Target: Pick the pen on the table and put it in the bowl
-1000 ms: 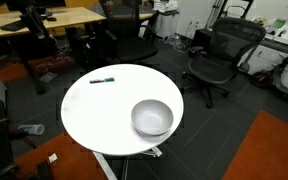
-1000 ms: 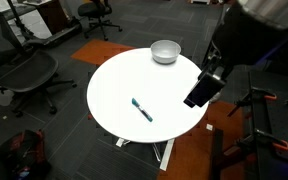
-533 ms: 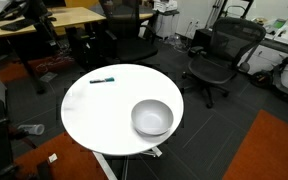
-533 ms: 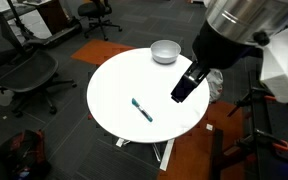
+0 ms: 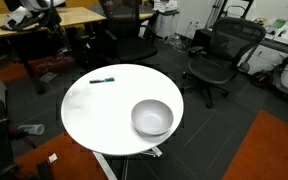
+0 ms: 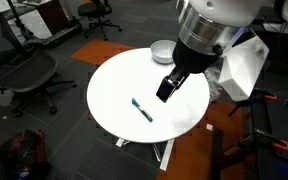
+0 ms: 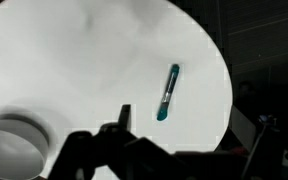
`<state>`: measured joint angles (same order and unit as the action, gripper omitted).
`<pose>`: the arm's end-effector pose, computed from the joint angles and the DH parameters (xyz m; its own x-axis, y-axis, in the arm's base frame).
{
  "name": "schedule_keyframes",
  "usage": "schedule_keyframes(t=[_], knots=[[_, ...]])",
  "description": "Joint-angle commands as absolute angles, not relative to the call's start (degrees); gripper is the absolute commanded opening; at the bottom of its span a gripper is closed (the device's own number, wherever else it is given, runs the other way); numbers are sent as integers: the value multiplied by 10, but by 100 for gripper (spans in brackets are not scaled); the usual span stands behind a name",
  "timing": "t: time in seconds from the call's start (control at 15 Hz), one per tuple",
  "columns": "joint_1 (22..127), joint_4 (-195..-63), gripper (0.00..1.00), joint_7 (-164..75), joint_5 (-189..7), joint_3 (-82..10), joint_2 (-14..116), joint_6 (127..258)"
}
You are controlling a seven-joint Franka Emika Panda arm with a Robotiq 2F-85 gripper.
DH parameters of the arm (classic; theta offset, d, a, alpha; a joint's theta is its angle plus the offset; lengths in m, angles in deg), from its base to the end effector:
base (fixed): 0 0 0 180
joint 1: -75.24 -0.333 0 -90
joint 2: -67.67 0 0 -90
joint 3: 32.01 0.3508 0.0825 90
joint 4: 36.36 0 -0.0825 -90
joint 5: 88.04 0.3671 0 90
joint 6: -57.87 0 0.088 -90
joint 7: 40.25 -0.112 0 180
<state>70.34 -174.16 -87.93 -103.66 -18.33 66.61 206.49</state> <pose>0.4705 0.1628 0.3644 0.9337 -0.2752 0.2291 -0.2839 -0.9588 0.0054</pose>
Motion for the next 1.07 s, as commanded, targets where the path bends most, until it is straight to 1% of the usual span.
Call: schedule_keyframes(t=[0.0,0.2,1.0], knots=[[683,-1711,100,-891,-1047,-210,617,2102],[669,-1690,100,-886,-1042,-231,584,2123],[628,-1611,100,-853,-1020,-290,480,2128]])
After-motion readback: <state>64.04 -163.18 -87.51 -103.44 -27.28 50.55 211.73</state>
